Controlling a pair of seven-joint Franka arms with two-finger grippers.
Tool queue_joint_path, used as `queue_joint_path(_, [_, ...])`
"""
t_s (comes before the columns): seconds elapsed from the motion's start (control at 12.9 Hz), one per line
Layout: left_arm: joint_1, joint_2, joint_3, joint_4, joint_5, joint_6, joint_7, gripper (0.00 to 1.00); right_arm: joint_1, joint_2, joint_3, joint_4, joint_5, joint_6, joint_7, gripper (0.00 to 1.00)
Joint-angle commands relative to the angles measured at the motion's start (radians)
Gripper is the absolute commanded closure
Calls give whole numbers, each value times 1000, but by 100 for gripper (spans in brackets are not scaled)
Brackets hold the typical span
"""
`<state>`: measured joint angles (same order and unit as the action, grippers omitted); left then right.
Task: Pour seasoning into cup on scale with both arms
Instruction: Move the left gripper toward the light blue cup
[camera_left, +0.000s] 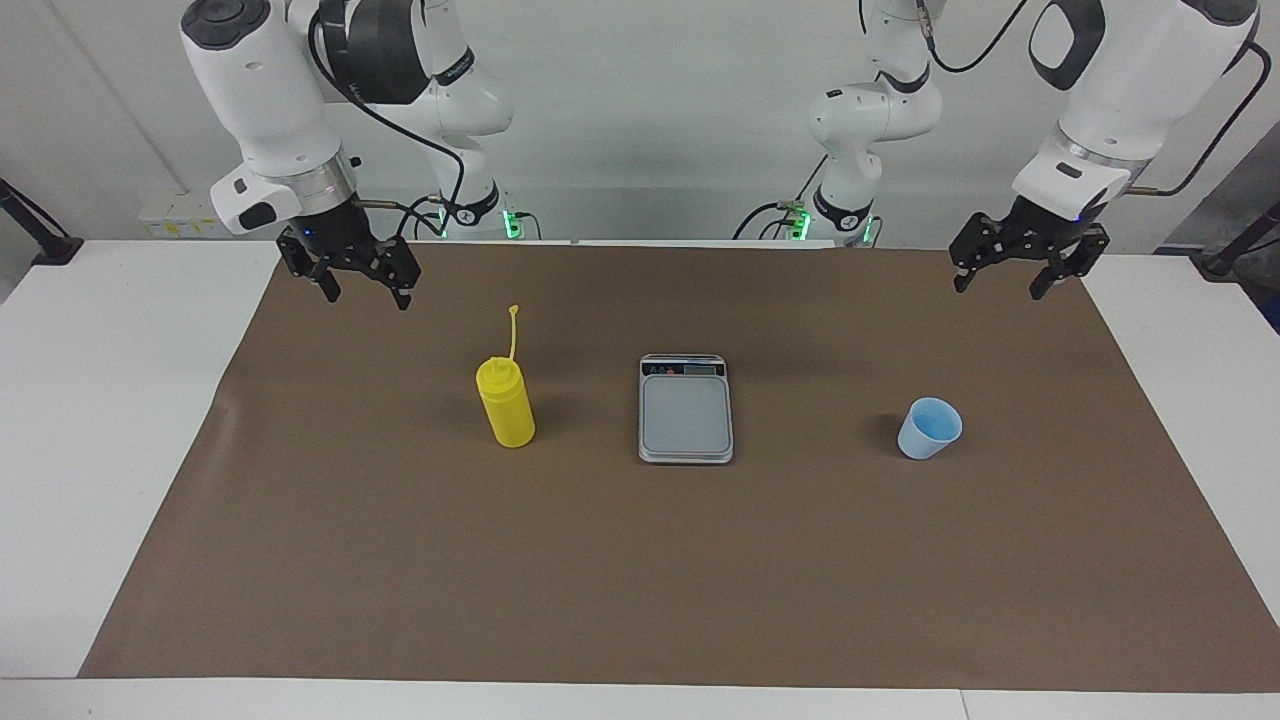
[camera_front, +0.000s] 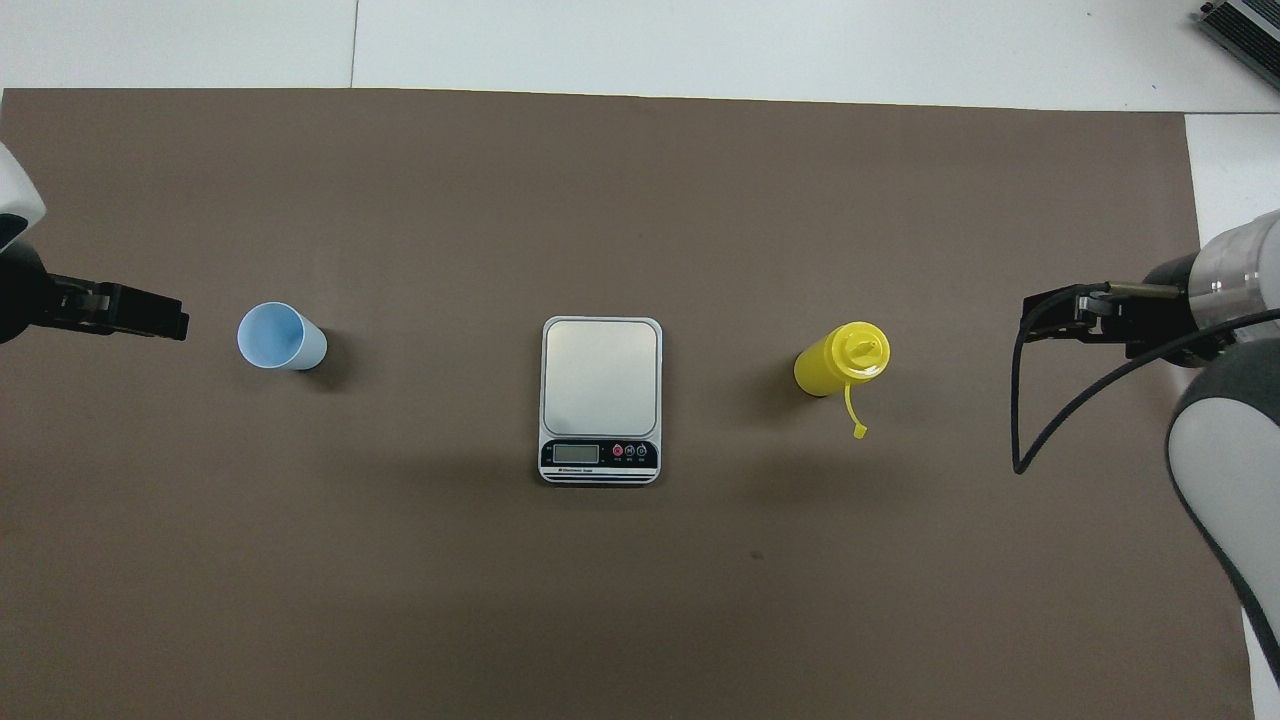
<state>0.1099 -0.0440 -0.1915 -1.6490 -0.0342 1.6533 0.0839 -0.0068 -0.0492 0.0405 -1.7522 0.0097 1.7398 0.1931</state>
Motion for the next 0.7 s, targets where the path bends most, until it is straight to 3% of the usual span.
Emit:
queue_joint_path(0.0, [-10, 0, 4, 1, 19, 11, 14, 0, -9, -21, 2, -21, -4, -2, -14, 0])
queue_joint_path(0.39, [7, -11, 6, -104, 17, 141, 7, 0, -9, -21, 2, -21, -4, -2, -14, 0])
queue_joint_path(0.62, [27, 77, 9, -132, 14, 241, 0, 0, -9, -21, 2, -21, -4, -2, -15, 0])
